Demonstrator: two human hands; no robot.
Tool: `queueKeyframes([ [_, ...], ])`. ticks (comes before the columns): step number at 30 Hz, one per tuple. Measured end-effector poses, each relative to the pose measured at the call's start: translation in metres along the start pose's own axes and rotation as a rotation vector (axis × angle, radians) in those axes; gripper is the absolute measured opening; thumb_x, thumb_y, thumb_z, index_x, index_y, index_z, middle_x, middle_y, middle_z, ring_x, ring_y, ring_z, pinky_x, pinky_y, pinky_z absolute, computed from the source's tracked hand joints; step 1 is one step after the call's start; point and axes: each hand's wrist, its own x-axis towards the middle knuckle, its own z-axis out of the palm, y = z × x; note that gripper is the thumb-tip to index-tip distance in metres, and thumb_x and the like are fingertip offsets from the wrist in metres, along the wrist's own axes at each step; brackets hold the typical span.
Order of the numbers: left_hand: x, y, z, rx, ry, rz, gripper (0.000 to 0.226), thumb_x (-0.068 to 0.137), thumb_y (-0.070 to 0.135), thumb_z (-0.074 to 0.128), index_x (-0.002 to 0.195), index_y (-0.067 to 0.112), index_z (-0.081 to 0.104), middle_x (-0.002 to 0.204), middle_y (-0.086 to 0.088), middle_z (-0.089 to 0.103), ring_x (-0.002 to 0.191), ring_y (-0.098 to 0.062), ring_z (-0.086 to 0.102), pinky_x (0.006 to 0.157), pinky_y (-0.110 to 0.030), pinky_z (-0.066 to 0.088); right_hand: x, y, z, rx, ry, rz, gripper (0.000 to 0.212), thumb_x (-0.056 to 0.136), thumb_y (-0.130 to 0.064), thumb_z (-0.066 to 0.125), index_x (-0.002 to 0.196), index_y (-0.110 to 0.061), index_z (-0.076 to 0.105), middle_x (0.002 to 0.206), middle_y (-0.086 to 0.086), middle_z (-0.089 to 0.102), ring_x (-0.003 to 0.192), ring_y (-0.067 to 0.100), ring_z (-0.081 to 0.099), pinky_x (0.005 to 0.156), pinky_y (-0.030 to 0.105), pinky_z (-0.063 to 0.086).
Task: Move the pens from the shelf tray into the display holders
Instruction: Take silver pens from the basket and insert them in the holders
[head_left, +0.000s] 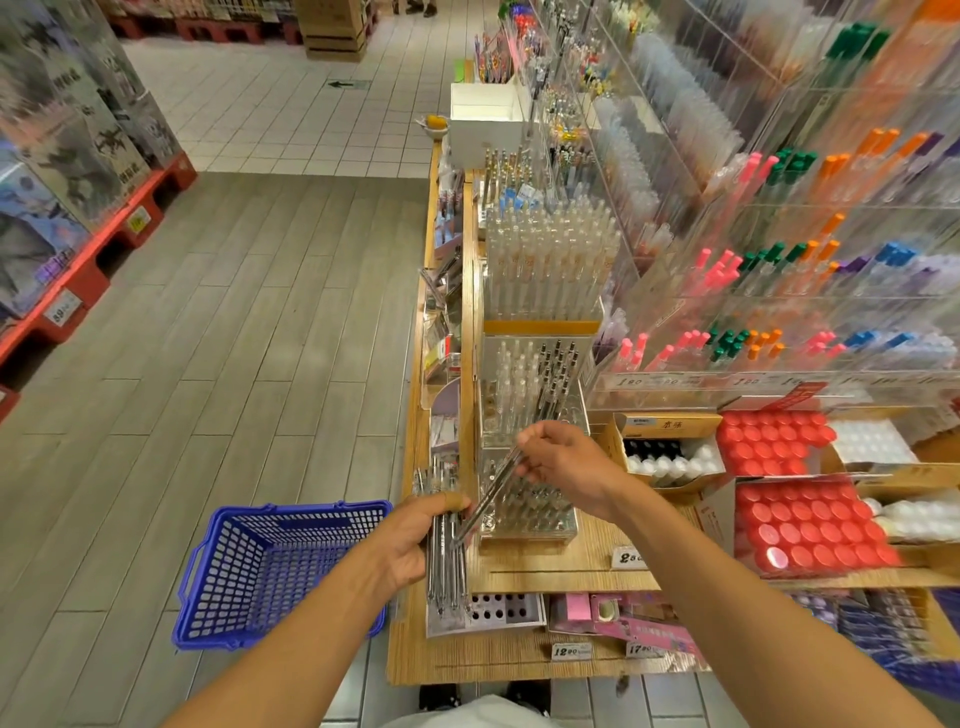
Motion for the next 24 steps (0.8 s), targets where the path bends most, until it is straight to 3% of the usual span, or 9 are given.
queueKeyframes([
  [5,0.005,-0.002,-0.015,-0.019,0.102,-0.011,0.016,0.085,-0.003,0.064,0.1,-0.01,0.062,0.078,-0.021,0.071,0.062,-0.025,0.071,0.056,-0.032,0.061,0.004,0.005,-0.009,-0.478,0.235,-0.272,0.006,0.097,-0.025,0.059,0.094,-0.021,0.056,0.085,-0.002,0.067,0.072,0.006,0.065,0.065,0.022,0.052],
  [8,0.009,-0.002,-0.021,-0.024,0.124,-0.019,0.016,0.09,-0.002,0.06,0.103,-0.01,0.06,0.078,-0.022,0.072,0.062,-0.025,0.072,0.054,-0.032,0.061,0.005,0.015,-0.005,-0.769,0.193,-0.313,0.014,0.098,-0.028,0.055,0.088,-0.032,0.047,0.083,-0.006,0.063,0.072,0.009,0.06,0.064,0.026,0.052],
  [11,0.01,-0.004,-0.022,-0.027,0.132,-0.014,0.017,0.091,0.0,0.06,0.105,-0.01,0.061,0.08,-0.022,0.073,0.065,-0.026,0.072,0.058,-0.034,0.062,0.006,0.031,-0.001,-0.952,0.155,-0.343,0.018,0.1,-0.026,0.051,0.086,-0.03,0.041,0.077,-0.009,0.054,0.064,0.005,0.05,0.055,0.021,0.038],
  [14,0.01,-0.004,-0.023,-0.032,0.143,-0.001,0.019,0.091,0.001,0.06,0.107,-0.009,0.06,0.081,-0.022,0.073,0.067,-0.027,0.073,0.059,-0.035,0.062,0.007,0.042,0.002,-1.057,0.126,-0.356,0.016,0.101,-0.025,0.05,0.088,-0.026,0.04,0.076,-0.011,0.051,0.065,0.002,0.047,0.052,0.021,0.03],
  [21,0.009,-0.003,-0.019,0.006,0.151,0.024,0.011,0.088,-0.001,0.062,0.098,-0.006,0.063,0.08,-0.02,0.072,0.07,-0.026,0.071,0.062,-0.034,0.062,0.015,0.04,0.009,-1.107,0.122,-0.331,0.012,0.101,-0.025,0.049,0.09,-0.023,0.043,0.082,-0.005,0.056,0.073,0.014,0.054,0.063,0.034,0.047],
  [24,0.008,-0.003,-0.016,-0.003,0.165,0.024,0.008,0.088,-0.003,0.062,0.095,-0.006,0.062,0.077,-0.02,0.07,0.068,-0.027,0.07,0.06,-0.034,0.061,0.016,0.045,0.012,-1.135,0.089,-0.344,0.009,0.1,-0.021,0.05,0.092,-0.021,0.045,0.086,-0.003,0.059,0.075,0.015,0.057,0.064,0.032,0.047],
])
